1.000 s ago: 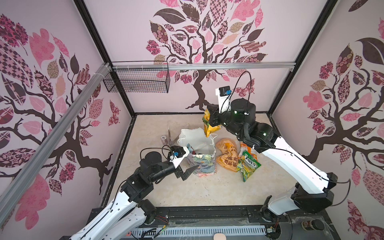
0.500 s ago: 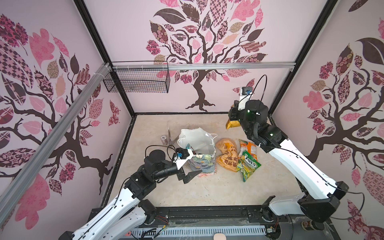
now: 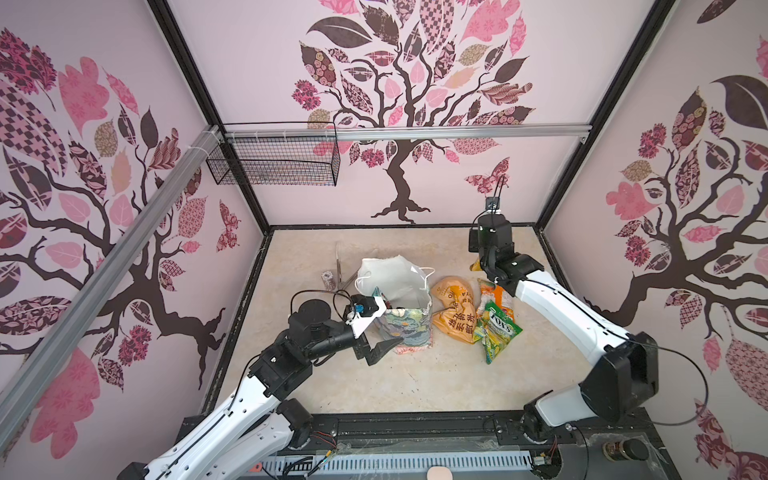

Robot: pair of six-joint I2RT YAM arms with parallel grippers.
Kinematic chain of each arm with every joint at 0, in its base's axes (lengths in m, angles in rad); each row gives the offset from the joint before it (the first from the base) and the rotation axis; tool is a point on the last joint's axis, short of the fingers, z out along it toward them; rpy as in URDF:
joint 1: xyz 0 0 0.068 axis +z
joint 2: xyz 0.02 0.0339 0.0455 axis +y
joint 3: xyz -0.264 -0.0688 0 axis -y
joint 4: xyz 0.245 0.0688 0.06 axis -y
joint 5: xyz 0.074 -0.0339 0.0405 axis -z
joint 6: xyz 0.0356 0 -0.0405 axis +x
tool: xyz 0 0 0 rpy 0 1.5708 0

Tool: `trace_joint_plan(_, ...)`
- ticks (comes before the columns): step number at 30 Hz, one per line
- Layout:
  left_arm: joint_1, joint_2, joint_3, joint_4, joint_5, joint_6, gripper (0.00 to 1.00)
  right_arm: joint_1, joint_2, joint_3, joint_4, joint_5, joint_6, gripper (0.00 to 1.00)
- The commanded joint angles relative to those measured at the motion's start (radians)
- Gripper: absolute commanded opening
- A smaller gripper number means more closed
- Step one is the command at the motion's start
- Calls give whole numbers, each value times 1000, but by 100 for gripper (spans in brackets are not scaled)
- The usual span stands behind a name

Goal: Take the snacks out of the paper bag
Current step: 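Carry the yellow packet beyond the bag and release it on the table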

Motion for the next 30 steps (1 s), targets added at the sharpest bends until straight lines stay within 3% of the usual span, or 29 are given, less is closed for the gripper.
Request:
trace_joint_plan(1, 1, -6, 33, -2, -15, 6, 98, -43, 79, 6, 44, 17, -9, 0)
trace_joint_plan(14, 0, -29, 29, -4, -58, 13, 98, -70, 397, 100, -1, -108, 20, 5)
trace_joint_plan(19, 1, -26, 29, -3, -59, 12, 98, -70, 504, 160, -48, -202, 54, 19)
trace_joint_plan(24, 1, -24, 29, -3, -63, 10, 98, -70, 573, 221, -104, -282, 94, 24)
trace_joint_plan(27, 0, -25, 29, -3, -68, 9, 98, -70, 582, 237, -122, -326, 111, 36)
trace_joint_plan(30, 1, -26, 29, -3, -74, 11, 98, -70, 578, 257, -158, -363, 128, 55)
